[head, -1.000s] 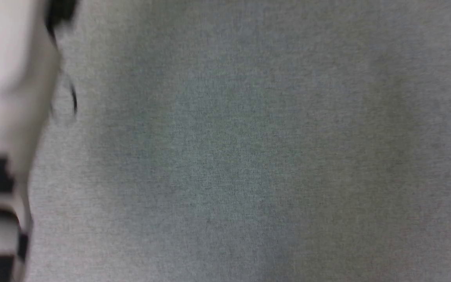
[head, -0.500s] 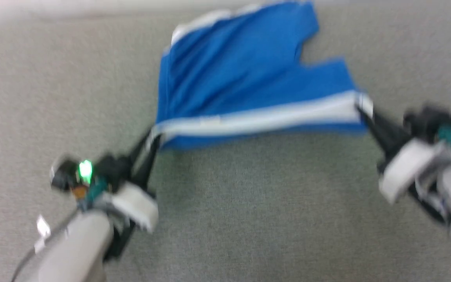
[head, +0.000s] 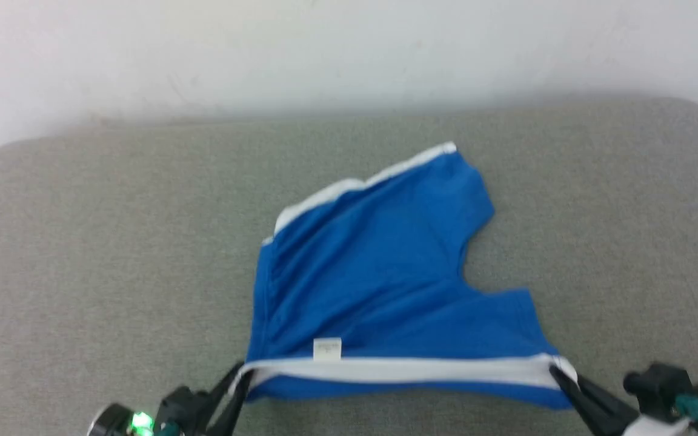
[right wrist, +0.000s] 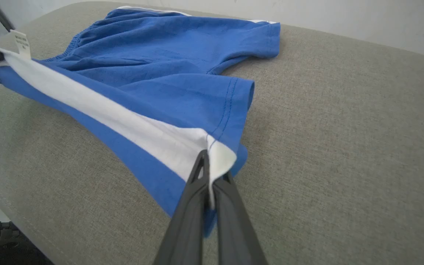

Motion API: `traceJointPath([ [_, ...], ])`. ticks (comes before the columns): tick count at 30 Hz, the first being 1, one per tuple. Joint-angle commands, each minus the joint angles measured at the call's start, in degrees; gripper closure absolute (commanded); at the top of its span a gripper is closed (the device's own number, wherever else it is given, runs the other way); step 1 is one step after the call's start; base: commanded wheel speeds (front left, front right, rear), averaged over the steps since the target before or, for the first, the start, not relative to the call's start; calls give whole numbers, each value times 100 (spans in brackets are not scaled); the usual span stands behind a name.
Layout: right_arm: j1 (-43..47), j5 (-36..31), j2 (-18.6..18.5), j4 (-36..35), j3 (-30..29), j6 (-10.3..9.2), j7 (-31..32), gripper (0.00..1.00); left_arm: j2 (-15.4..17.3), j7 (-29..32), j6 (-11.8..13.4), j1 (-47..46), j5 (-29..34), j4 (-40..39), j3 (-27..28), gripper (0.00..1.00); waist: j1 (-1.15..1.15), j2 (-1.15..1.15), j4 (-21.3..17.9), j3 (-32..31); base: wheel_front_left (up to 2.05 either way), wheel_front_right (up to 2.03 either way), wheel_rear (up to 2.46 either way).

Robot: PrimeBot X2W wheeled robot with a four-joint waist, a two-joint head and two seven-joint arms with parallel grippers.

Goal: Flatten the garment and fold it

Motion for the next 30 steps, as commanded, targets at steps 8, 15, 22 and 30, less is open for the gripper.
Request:
traceJointPath([
  [8,302,-495,337,-606,-870,-14,224,100,65,150,-4,-122,64,-259,-109,100,2,0,226,-183,0,0,0],
  [15,-1121,-782,385,-293,-870,-14,485,100,-227,170,-187,-1307,290,199,-91,100,2,0,362,353,0,0,0],
  [22,-2879,-792,364,757,-398,-14,785,100,-679,111,-239,-2362,289,905,39,100,2,0,581,1205,0,0,0],
  [30,-4653,-764,737,2263,197,-14,1132,100,-1004,-65,-146,-3060,302,1614,170,100,2,0,677,1888,0,0,0],
])
